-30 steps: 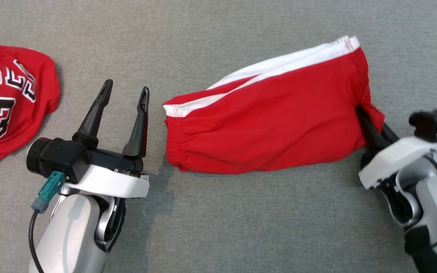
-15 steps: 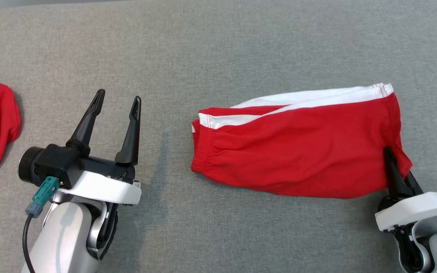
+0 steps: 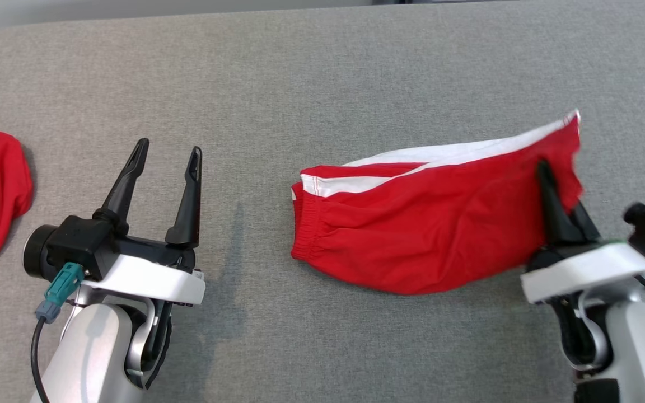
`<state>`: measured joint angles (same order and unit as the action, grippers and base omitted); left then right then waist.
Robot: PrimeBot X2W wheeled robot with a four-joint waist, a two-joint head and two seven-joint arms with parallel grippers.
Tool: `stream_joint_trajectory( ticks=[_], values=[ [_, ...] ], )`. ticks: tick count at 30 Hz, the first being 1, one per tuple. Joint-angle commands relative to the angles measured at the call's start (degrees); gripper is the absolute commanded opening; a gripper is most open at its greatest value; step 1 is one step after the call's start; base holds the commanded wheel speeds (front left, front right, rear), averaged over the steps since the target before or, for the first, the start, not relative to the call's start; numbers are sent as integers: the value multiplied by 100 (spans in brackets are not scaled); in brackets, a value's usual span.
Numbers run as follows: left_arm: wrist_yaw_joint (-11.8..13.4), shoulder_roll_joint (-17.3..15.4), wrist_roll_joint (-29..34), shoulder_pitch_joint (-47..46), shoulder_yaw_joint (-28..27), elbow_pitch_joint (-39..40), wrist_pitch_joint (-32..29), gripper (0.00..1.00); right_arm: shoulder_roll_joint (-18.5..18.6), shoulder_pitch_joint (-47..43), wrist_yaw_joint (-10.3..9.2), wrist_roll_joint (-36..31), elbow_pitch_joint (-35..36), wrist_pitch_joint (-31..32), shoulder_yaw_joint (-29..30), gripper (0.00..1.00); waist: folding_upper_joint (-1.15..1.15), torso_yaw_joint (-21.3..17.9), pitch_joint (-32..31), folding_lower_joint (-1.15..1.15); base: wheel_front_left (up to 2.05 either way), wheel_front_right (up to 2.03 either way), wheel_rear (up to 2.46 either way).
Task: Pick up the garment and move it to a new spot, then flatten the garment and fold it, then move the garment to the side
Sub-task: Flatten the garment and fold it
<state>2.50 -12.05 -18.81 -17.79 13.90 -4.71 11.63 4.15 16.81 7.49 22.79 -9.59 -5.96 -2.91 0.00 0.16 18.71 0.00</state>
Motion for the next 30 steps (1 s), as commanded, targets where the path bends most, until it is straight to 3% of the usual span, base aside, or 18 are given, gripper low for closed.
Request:
stream_joint_trajectory(
  ticks=[1, 8, 20, 21, 22, 23, 24, 25, 30],
  values=[
    [44, -9, -41, 73, -22, 9, 13, 100, -11, 105, 1, -83, 164, 72, -158, 0, 0, 52, -30, 0, 0, 0, 0],
    [25, 59, -85, 38, 48, -17, 45, 100, -103, 428, 1, -127, 703, 474, -1322, 0, 0, 308, -32, 0, 0, 0, 0],
    [4, 213, -139, -85, 149, -200, 179, 100, -110, 685, 1, 201, -244, 562, -2788, 0, 0, 617, 73, 0, 0, 0, 0],
    [0, 208, -147, -94, 137, -219, 190, 100, -108, 700, 1, 196, -297, 524, -2897, 9, 0, 615, 74, 0, 0, 0, 0],
    [-2, 207, -146, -102, 134, -234, 194, 100, -109, 721, 1, 177, -319, 485, -3006, 41, 0, 611, 73, 0, 0, 0, 0],
    [4, 213, -150, -102, 133, -248, 203, 100, -110, 723, 1, 183, -337, 439, -3085, 65, 0, 607, 66, 0, 0, 0, 0],
    [4, 213, -150, -102, 133, -248, 203, 100, -110, 723, 1, 183, -337, 439, -3085, 65, 0, 607, 66, 0, 0, 0, 0],
    [8, 217, -154, -98, 134, -261, 202, 100, -107, 712, 1, 179, -366, 410, -3168, 99, 0, 601, 55, 0, 0, 0, 0],
    [20, 220, -169, -66, 148, -315, 237, 100, -108, 522, 1, 34, -282, 343, -3385, 100, 0, 567, -24, 0, 0, 0, 0]
  ],
)
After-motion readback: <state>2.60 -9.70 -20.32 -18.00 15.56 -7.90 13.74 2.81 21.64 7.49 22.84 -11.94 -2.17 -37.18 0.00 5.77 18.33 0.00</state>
